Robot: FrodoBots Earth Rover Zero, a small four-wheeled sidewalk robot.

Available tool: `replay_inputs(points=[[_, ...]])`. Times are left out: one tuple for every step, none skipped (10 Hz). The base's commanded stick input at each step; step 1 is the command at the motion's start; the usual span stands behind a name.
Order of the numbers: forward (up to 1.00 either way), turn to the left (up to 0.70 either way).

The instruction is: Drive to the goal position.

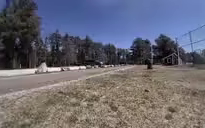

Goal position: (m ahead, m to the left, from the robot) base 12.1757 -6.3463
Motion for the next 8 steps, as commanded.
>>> replay_inputs(points=[[0.70, 0.00], [0.70, 0.00], [0.70, 0.00], [0.70, 0.00], [0.70, 0.00], [0.70, 0.00], [0.70, 0.00], [0.70, 0.01]])
